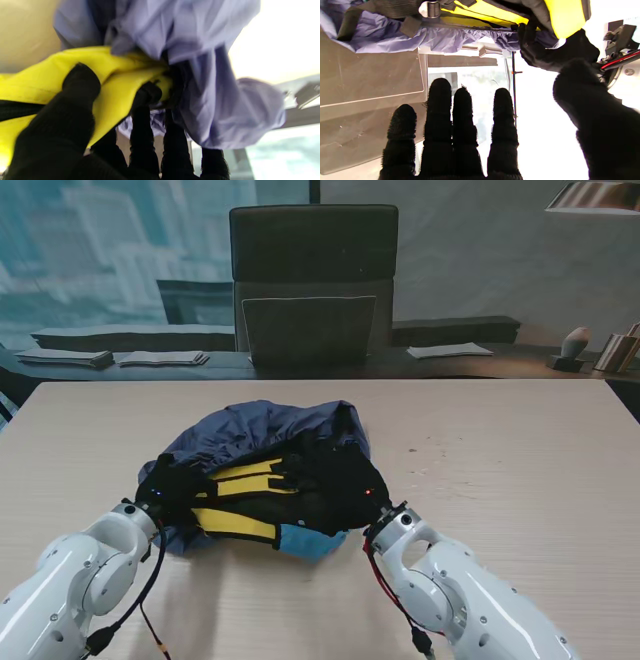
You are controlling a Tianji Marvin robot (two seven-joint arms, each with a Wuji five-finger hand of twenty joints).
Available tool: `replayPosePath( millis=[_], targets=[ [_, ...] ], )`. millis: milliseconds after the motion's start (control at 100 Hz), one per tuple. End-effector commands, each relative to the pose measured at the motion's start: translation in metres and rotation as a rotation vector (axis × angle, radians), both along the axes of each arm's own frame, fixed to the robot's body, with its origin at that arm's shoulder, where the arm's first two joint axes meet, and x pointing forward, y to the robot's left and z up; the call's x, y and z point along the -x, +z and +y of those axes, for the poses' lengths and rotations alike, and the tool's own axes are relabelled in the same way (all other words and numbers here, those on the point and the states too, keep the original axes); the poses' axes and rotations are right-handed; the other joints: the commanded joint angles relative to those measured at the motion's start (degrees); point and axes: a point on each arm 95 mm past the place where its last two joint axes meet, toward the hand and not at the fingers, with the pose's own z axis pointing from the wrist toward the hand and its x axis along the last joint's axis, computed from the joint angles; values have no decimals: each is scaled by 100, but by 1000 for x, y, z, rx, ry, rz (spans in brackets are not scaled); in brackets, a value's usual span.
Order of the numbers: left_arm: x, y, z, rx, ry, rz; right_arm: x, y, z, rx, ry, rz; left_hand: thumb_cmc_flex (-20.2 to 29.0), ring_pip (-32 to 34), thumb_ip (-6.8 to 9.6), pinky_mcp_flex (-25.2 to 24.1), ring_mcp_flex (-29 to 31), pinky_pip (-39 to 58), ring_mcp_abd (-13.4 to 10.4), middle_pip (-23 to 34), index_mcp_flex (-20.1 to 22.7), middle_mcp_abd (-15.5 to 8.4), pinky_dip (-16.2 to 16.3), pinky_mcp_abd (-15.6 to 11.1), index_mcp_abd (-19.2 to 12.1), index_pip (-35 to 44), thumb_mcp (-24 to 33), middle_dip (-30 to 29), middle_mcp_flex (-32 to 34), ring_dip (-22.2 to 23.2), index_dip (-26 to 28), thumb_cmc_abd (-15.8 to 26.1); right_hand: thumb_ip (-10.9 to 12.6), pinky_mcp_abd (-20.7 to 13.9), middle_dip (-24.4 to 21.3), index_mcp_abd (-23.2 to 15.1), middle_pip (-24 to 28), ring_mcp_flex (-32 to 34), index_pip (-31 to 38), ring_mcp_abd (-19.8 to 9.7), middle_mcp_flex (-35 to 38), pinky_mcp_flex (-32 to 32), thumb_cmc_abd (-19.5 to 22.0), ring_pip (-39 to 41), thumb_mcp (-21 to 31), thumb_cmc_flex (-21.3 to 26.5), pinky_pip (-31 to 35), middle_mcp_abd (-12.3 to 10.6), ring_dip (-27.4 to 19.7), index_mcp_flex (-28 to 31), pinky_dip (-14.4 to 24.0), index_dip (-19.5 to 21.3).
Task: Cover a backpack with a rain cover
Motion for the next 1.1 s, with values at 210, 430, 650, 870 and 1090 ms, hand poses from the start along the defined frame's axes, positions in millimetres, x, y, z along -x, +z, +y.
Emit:
replayPosePath(
  millis=[210, 430, 650, 870, 1090],
  targets=[
    [23, 24, -7, -42, 23, 260, -29, -29, -49, 95, -133, 65, -1175, -1560, 3, -139, -1823, -2120, 246, -2391, -1859, 830, -682, -9, 2072, -3524, 211, -1251, -2308, -881, -2308, -627, 258, -261, -544, -51, -177, -743, 1, 8, -698, -816, 479, -628, -616, 43, -404, -92, -252, -506, -236, -333],
    [35, 51, -26, 30, -14, 283, -39, -49, -66, 105, -236, 107, -1512, -2263, -144, -186, -2082, -2899, 292, -2796, -1866, 1178, -365, 10, 2603, -4057, 345, -1772, -2480, -978, -2571, -764, 320, -289, -764, 466, -363, -792, -95, 94, -636, -920, 652, -855, -674, 216, -489, 101, -355, -192, -291, -532],
    [33, 47, -71, 196, -204, 222, -46, -52, -72, 81, -292, 113, -1780, -2224, -172, 16, -2060, -3125, 356, -2696, -1850, 1224, -123, 69, 2504, -3875, 4, -1667, -2444, -872, -2467, -411, 392, -389, -784, 362, -293, -885, -102, 71, -725, -1019, 1045, -850, -1101, 249, -433, 57, -345, -165, -296, -601],
    [27, 14, -107, 206, -318, 281, -50, -50, -79, 16, -337, 95, -2269, -2615, -324, -156, -2155, -3562, 392, -2810, -1866, 1311, -433, 146, 2406, -4454, 484, -2051, -2506, -1655, -2755, -755, 659, -436, -743, 346, -147, -864, -60, 95, -630, -1046, 1550, -702, -2127, 389, -352, 84, -277, -61, -259, -555],
    [19, -18, -116, 99, -337, 262, -54, -49, -84, -30, -363, 84, -2176, -2654, -334, -150, -2170, -3584, 333, -2858, -1952, 1261, -840, 202, 2384, -4899, 623, -2391, -2529, -2035, -2788, -988, 774, -479, -675, 373, -28, -841, -40, 95, -559, -1037, 1516, -602, -1944, 512, -287, 101, -231, 51, -223, -527]
  ],
)
